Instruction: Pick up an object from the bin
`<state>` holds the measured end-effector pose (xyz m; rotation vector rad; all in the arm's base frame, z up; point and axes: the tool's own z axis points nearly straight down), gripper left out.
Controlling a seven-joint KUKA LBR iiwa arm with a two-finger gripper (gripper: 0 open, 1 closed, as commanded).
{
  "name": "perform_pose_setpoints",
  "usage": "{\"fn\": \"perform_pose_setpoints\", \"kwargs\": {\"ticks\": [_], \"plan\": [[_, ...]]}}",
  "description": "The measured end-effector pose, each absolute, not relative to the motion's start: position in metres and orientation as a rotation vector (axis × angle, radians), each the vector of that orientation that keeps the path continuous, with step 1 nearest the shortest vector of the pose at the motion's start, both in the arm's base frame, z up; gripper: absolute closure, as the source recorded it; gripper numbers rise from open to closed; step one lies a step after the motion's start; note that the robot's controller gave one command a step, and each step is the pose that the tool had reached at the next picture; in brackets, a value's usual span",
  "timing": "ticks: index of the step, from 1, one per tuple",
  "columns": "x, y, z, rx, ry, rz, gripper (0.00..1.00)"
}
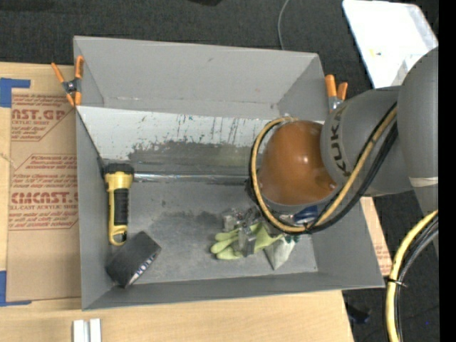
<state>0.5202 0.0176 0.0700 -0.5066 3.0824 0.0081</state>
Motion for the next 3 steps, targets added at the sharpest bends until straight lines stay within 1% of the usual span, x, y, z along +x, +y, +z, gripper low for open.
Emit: {"fn": "perform_pose_setpoints", "kwargs": {"ticks": [1,2,3], "plan": [[0.52,0.018,0.07,-0.507,3.082,0.008,1.0],[0.507,-0.011,0.131,-0.496,3.09,0.011,1.0],[0.519,0.011,0.215,-0.573,3.08,0.014,1.0]]}}
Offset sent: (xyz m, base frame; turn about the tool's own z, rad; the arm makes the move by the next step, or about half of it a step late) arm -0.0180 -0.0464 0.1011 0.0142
